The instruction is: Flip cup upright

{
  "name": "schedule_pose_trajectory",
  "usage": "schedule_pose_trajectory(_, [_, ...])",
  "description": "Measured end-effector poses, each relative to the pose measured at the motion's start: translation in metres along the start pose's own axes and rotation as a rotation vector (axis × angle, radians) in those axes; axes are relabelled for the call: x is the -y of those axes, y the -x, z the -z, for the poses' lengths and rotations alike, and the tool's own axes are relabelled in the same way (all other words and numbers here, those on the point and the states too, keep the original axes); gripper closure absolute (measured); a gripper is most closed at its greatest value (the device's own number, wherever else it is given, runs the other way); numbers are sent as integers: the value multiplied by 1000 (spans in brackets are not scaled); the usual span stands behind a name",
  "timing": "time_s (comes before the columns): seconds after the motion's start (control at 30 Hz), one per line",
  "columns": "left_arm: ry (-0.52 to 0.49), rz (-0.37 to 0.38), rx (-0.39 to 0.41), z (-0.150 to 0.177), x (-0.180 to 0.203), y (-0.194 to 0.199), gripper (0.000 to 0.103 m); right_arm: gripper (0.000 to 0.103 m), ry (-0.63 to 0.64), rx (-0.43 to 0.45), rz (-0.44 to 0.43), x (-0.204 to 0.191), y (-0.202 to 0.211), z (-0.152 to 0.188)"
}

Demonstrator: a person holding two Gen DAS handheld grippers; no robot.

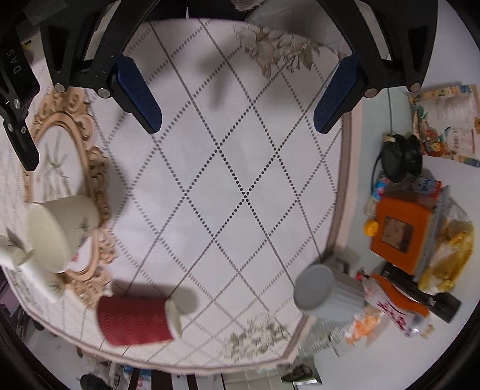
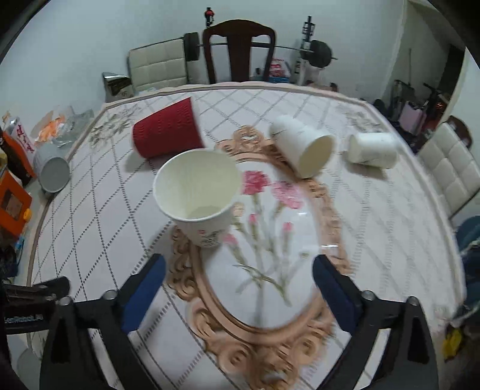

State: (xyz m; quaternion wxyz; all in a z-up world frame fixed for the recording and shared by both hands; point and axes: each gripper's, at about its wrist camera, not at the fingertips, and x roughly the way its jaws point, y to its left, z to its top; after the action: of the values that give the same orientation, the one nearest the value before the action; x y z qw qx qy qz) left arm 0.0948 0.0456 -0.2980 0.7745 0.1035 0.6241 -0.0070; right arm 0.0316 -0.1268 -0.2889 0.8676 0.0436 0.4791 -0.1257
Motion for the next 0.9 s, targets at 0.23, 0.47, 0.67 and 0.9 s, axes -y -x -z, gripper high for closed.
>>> schedule_pose_trajectory(0.23, [24, 9, 126, 18, -8, 73, 0, 0, 12, 7, 14, 24, 82, -12])
schedule_pose_trajectory(0.47, [55, 37, 281, 46, -8, 164, 0, 0, 42, 33, 7, 47, 181, -23])
schedule_pose_trajectory(0.67, [67, 26, 401, 70, -11, 229, 0, 0, 38, 72, -7, 67, 254, -26])
schedule_pose_trajectory(0.9, [107, 39, 458, 92, -17, 268, 0, 0, 24, 115, -21, 89, 312, -24])
